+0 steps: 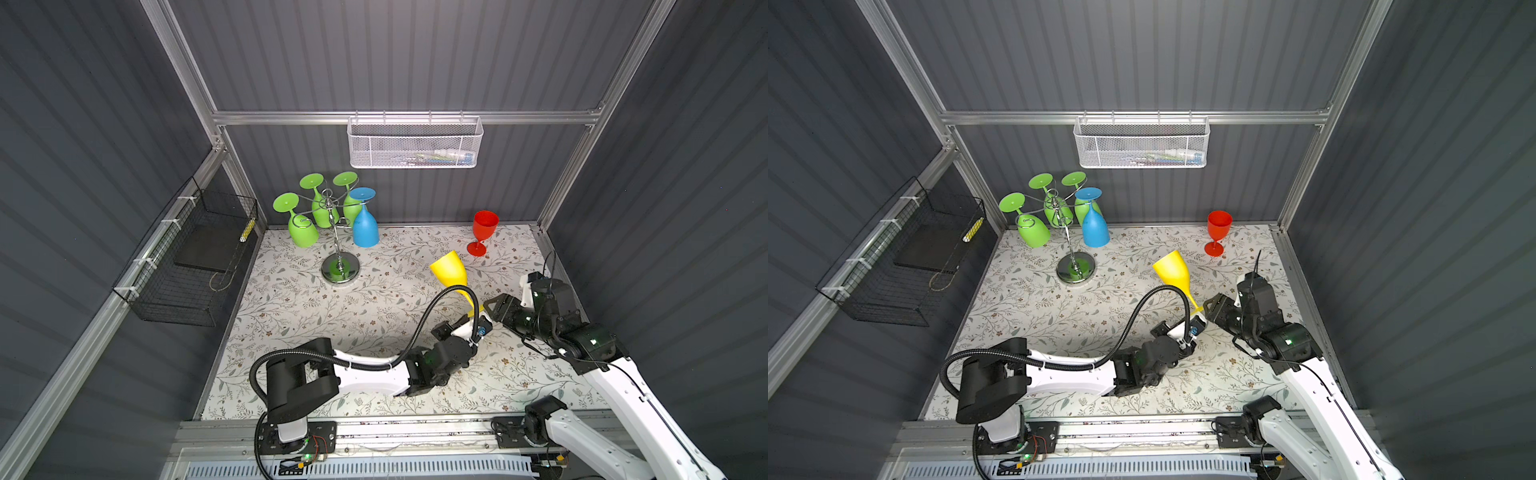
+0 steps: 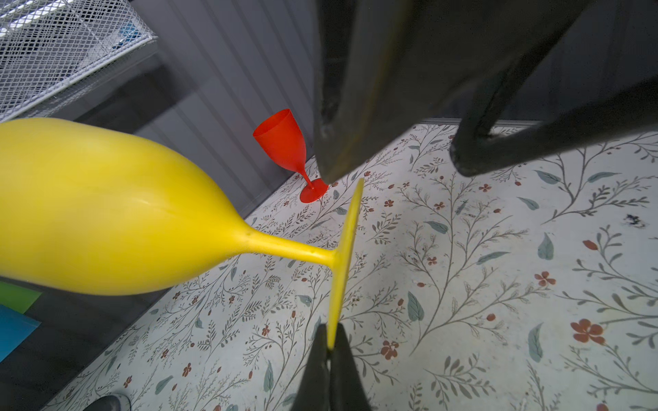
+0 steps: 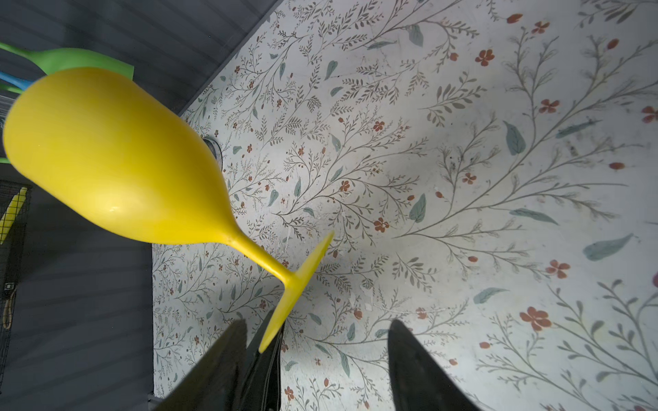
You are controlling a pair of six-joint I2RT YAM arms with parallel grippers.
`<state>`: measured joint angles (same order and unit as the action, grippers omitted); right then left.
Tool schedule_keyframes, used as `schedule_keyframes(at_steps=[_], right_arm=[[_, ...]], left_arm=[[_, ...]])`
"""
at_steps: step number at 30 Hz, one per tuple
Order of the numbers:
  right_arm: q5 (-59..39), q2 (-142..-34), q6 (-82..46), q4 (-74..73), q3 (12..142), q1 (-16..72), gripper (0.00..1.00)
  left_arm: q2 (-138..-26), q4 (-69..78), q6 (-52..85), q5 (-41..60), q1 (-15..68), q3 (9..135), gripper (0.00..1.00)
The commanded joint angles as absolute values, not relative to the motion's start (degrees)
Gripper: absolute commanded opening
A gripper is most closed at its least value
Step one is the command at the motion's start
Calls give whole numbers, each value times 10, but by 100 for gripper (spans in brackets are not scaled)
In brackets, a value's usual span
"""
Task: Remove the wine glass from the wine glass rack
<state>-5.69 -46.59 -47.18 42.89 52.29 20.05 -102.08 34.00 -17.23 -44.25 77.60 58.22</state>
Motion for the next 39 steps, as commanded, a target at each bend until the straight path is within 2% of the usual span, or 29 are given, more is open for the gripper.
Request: schedule_keyframes(at_steps=[1,20,31,33,36,39], right_arm=[[-68,-474,-482,436,514,200,62],[-114,-490,-527,382,484,196,39],[-144,-491,-540,349,465,164,12],[-142,-486,-541,346,463,162,9],[-142,-476,-544,332,454,155,3],[-147,-469,-551,308,441,145,0]], left_arm=[[-1029,396,-205,-461,777,597,0],[-1063,470,-276,-484,791,610,0],[-1064,505,-291,-488,794,604,0],[-1064,509,-290,-489,794,603,3],[-1059,505,-284,-490,795,602,12],[-1043,496,-270,-492,795,594,28]])
